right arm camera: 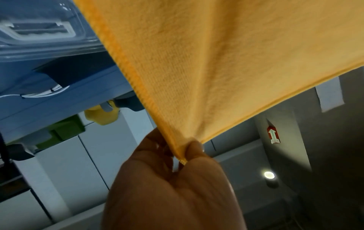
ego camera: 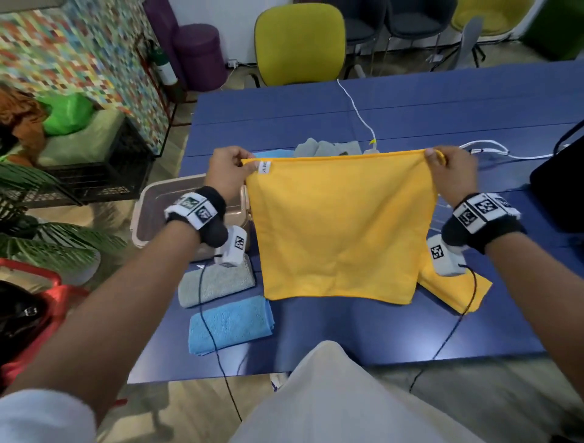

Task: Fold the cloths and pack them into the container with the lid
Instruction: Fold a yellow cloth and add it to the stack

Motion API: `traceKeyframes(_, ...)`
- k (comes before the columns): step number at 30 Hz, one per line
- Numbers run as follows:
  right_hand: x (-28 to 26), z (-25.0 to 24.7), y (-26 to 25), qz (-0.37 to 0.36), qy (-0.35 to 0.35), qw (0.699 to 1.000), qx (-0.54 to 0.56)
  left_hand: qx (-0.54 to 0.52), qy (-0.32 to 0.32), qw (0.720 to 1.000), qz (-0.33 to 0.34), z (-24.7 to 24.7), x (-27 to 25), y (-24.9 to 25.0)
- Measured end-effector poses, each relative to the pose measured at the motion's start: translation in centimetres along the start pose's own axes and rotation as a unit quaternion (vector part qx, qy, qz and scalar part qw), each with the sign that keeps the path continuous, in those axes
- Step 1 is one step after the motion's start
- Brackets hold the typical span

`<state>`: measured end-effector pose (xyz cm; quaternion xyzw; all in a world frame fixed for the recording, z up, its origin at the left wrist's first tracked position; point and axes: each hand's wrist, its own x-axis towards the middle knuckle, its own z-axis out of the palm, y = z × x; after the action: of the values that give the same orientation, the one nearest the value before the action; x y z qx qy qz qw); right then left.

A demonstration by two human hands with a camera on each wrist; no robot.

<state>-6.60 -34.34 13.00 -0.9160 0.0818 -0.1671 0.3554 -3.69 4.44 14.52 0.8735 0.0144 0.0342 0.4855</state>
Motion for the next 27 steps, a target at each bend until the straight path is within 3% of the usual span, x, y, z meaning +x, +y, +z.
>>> traceKeyframes(4, -0.2, 2.8, -2.6, 0.087, 0.042, 0.993, 0.061, -0.047, 0.022, 0.998, -0.032, 3.8, -0.4, 0.9)
traceKeyframes(12, -3.3, 7.3, -11.0, -0.011, -0.017, 0.987, 0.161, -0.017, 0.01, 0.996, 0.085, 9.3, -2.7, 5.1)
traceKeyframes(17, -3.6, 7.0, -12.7, 0.005, -0.08, 0.962, 0.26, 0.007, 0.047, 0.987, 0.15, 9.9, -3.7, 6.0)
traceKeyframes(21, -3.3, 6.2, -12.4, -0.034, -0.124, 0.966, 0.226, 0.068, 0.049, 0.977, 0.194, 9.5, -4.2, 6.0)
traceKeyframes(25, -2.8, 5.5, -12.0, -0.165, -0.143, 0.971, 0.094, 0.054, 0.02, 0.975, 0.215, 9.0, -4.7, 6.6)
traceKeyframes(27, -2.5, 5.2, -11.7, -0.212, -0.114, 0.97, 0.03, 0.021, -0.006, 0.977, 0.21, 8.8, -5.1, 7.0)
